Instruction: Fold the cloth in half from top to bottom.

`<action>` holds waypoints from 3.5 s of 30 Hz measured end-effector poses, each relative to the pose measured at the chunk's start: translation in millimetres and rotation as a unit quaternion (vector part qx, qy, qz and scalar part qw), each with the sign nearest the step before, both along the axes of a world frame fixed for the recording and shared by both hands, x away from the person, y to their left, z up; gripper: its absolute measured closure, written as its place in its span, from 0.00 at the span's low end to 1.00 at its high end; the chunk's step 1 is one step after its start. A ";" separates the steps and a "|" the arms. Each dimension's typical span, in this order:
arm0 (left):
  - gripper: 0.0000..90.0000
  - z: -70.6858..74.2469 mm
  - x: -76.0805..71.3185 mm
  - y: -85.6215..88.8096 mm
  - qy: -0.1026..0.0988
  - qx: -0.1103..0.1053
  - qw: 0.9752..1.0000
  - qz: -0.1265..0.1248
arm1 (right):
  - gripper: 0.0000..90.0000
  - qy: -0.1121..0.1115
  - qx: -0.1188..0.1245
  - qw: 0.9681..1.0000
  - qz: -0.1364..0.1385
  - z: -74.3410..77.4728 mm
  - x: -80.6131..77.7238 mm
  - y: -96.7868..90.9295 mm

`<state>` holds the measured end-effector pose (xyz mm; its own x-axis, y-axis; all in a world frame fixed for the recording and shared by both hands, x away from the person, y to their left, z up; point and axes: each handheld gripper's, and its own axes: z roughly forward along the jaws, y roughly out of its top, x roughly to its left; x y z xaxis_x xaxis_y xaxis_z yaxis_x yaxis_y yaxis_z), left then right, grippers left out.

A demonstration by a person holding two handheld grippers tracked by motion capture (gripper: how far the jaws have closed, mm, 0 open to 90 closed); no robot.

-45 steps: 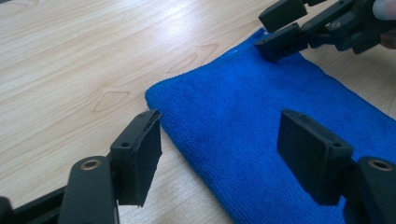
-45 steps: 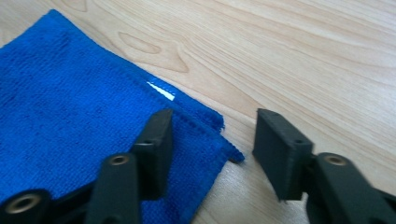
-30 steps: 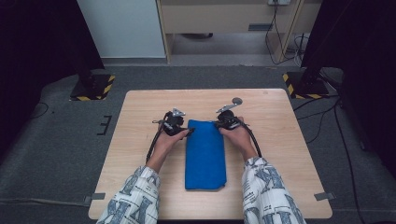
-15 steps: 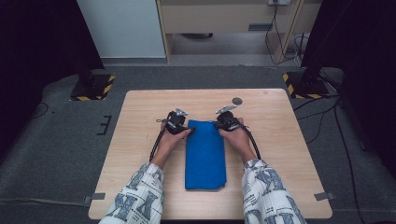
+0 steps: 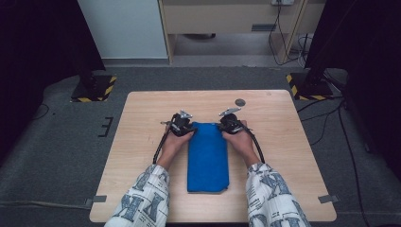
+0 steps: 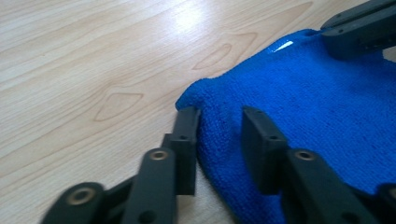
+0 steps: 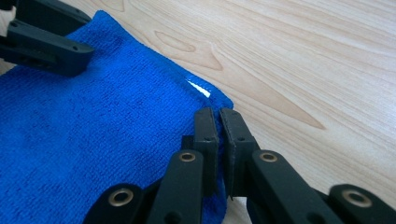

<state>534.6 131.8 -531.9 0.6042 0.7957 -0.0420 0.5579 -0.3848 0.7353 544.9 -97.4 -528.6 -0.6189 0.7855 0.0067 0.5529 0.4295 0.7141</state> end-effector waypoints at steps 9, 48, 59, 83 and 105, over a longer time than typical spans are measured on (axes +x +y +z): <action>0.94 5.6 -3.6 -3.6 0.003 0.001 1.000 -0.018 | 0.96 -0.005 0.013 1.000 0.004 6.0 -5.2 -3.7; 0.96 87.4 -31.1 3.2 -0.072 -0.032 0.997 -0.007 | 0.97 -0.068 0.059 0.996 0.006 86.7 -34.0 -12.2; 0.96 87.5 -31.4 2.4 -0.081 -0.038 0.996 -0.008 | 0.97 -0.070 0.061 0.996 0.004 89.4 -31.3 -14.4; 0.95 97.4 -29.3 5.5 -0.109 -0.049 0.993 -0.014 | 0.96 -0.086 0.058 0.995 0.006 106.3 -25.5 -14.4; 0.94 85.6 -54.7 7.8 -0.113 -0.045 0.992 -0.043 | 0.96 -0.084 0.064 0.994 0.028 92.4 -58.3 -21.5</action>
<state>479.8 139.5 -446.3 0.6723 0.7395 0.0337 0.3426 -0.3511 0.8714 486.6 -118.9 -436.2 -0.6626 0.7490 -0.0028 0.3987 0.3558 0.8452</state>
